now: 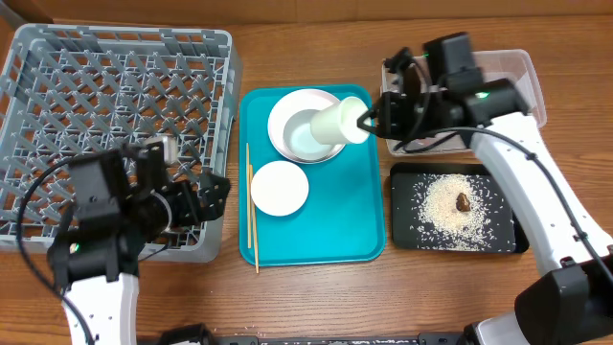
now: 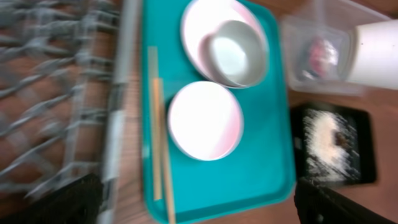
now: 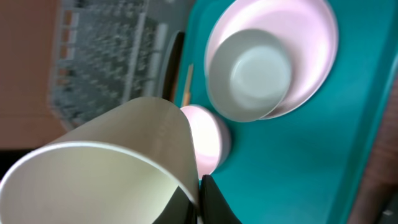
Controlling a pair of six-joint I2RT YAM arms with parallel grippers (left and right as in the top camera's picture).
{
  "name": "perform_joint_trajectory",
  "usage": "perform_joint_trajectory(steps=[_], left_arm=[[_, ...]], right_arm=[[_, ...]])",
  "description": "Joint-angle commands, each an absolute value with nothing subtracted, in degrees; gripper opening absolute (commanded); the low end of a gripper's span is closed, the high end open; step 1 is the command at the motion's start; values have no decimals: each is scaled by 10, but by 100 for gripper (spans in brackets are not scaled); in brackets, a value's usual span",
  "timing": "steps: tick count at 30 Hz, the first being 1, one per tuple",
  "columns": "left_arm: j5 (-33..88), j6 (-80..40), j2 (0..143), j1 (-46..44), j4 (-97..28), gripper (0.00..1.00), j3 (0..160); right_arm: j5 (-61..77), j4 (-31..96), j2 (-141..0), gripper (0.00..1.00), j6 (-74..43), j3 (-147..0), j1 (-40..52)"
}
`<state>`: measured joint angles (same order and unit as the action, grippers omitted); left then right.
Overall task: Sort waste into correct bins and load items into the dishwasher
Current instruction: 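Grasp the white paper cup with the right gripper and lift it, then hand the paper cup from the right gripper to the left gripper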
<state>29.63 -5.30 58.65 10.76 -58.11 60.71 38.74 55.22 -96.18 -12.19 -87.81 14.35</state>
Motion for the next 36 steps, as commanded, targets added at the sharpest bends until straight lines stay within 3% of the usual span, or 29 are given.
perform_joint_trajectory(steps=[1, 9, 18, 33, 36], left_arm=[[392, -32, 623, 61, -553, 100, 619], [533, -60, 675, -46, -398, 100, 619], [673, -134, 678, -58, -249, 100, 619], [687, -202, 678, -104, -133, 100, 619], [687, -209, 678, -110, -117, 93, 619]], right_arm=[[554, 584, -967, 4, -63, -877, 129], [679, 612, -967, 4, -40, -876, 133], [787, 601, -967, 4, -40, -876, 150], [852, 566, -967, 4, -40, -876, 176], [852, 567, -967, 4, -41, -876, 177]])
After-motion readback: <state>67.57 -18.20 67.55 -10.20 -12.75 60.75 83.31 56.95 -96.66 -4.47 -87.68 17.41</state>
